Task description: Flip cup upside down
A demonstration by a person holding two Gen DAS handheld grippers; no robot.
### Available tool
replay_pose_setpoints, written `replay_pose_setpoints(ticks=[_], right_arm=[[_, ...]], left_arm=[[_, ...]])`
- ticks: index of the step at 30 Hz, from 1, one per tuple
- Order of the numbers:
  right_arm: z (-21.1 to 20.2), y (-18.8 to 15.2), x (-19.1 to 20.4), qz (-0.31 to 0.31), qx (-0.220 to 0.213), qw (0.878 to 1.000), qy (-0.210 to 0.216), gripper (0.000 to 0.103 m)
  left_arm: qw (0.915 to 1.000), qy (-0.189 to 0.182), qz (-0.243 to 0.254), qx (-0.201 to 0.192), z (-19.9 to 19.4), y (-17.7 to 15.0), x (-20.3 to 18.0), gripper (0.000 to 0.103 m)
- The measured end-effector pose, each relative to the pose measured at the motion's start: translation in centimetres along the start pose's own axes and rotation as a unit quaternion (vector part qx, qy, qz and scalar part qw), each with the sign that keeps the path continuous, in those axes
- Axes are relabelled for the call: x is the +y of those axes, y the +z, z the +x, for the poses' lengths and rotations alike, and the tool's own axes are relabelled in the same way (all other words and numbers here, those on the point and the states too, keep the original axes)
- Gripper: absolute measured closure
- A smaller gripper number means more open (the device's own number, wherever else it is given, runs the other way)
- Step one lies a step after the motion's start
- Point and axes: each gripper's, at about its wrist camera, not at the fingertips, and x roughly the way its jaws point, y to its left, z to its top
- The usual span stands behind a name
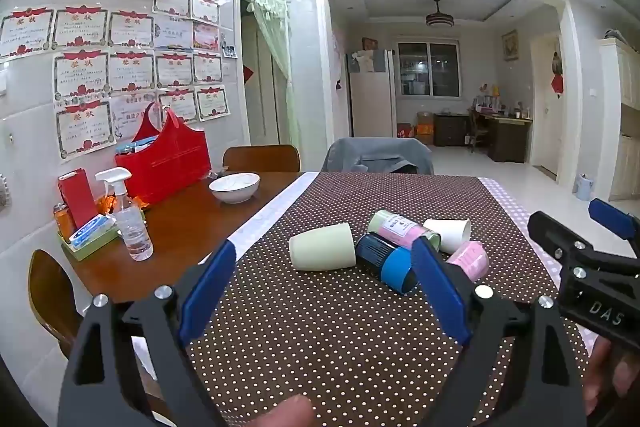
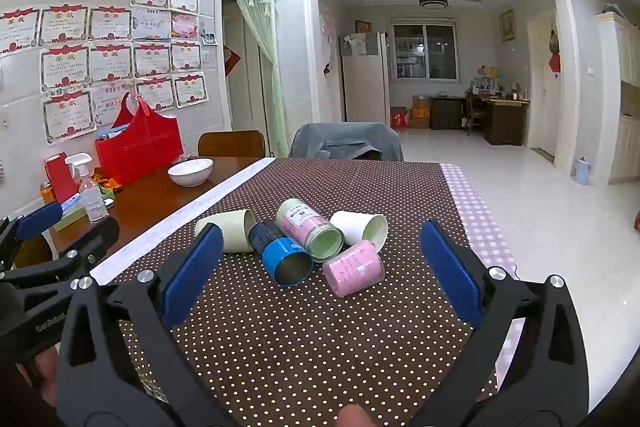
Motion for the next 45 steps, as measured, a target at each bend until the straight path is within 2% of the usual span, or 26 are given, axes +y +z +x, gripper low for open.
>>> replay_pose_setpoints(ticks=[15,45], right_arm=[[-0.6,1.1,0.4,-0.001,-0.007,1.0,0.003,0.006],[-0.7,0.5,0.3,0.0,-0.011,1.0,0.004,0.006]], left_arm=[[1.0,0.003,0.002,0.0,0.3,-1.1,-0.4,0.015],[1.0,-0.001,-0.003,0.004,0.3,-0.5,0.0,0.015]])
